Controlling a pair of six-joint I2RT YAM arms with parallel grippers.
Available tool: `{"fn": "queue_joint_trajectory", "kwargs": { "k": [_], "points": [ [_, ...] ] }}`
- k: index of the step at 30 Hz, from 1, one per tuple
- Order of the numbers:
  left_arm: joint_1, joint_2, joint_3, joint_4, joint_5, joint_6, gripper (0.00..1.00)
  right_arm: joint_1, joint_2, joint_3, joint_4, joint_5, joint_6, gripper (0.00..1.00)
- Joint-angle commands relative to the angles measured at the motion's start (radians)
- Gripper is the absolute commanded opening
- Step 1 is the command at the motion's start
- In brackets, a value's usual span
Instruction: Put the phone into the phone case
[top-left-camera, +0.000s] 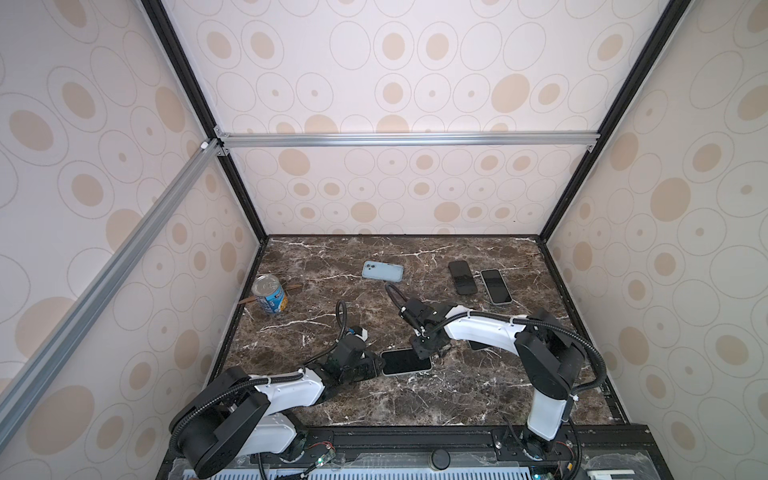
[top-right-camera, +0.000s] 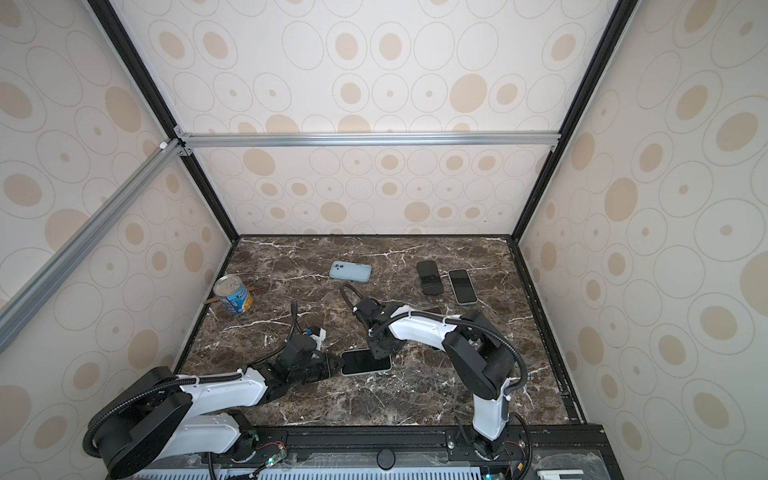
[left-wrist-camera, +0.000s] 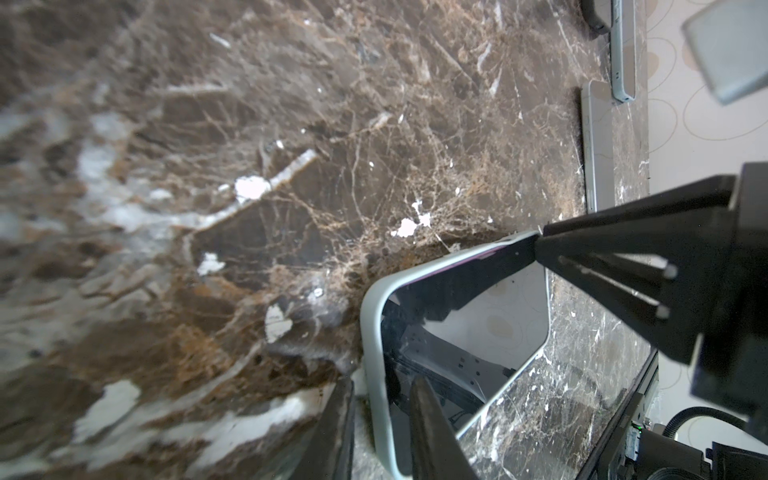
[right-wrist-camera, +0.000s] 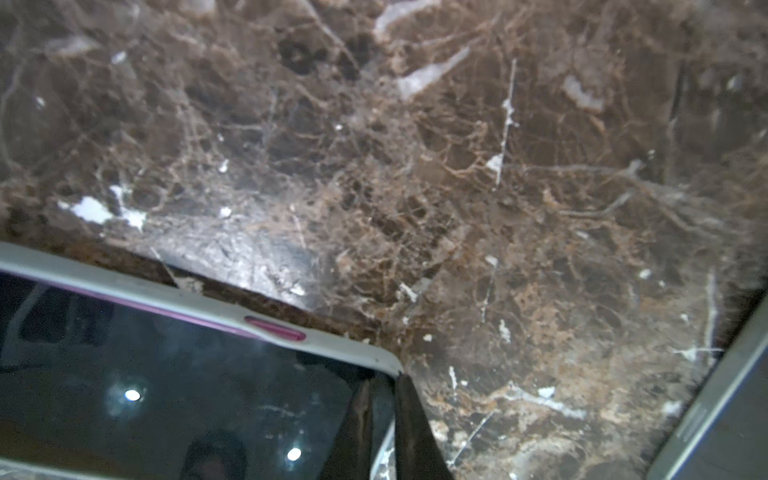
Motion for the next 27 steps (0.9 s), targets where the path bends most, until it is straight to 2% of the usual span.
{"fn": "queue_joint_trajectory", "kwargs": {
  "k": [1, 9, 13, 17, 20, 22, 23, 24, 27],
  "points": [
    [0.007, -0.035, -0.008, -0.024, -0.027, -0.008, 0.25, 0.043, 0.132, -0.081, -0.134, 0.084, -0.001, 0.15],
    [0.012, -0.104, 0.014, -0.098, -0.047, 0.007, 0.25, 0.06, 0.082, -0.022, -0.173, 0.118, -0.016, 0.22],
    [0.022, -0.153, 0.063, -0.188, -0.071, 0.054, 0.25, 0.06, -0.016, 0.025, -0.138, 0.087, -0.072, 0.35],
    [0.041, -0.238, 0.16, -0.359, -0.137, 0.167, 0.27, 0.059, -0.167, 0.03, -0.029, -0.001, -0.223, 0.49],
    [0.055, -0.322, 0.238, -0.504, -0.213, 0.271, 0.29, 0.06, -0.261, 0.01, 0.055, -0.088, -0.359, 0.68],
    [0.06, -0.379, 0.285, -0.569, -0.262, 0.346, 0.33, 0.058, -0.298, 0.006, 0.078, -0.148, -0.45, 0.74],
    [0.061, -0.407, 0.309, -0.596, -0.285, 0.388, 0.36, 0.059, -0.313, -0.002, 0.089, -0.176, -0.505, 0.81],
    [0.063, -0.433, 0.331, -0.616, -0.304, 0.439, 0.43, 0.058, -0.318, -0.009, 0.096, -0.208, -0.568, 0.84],
    [0.062, -0.507, 0.363, -0.639, -0.354, 0.558, 0.54, 0.06, -0.312, -0.02, 0.087, -0.253, -0.724, 0.85]
  ]
}}
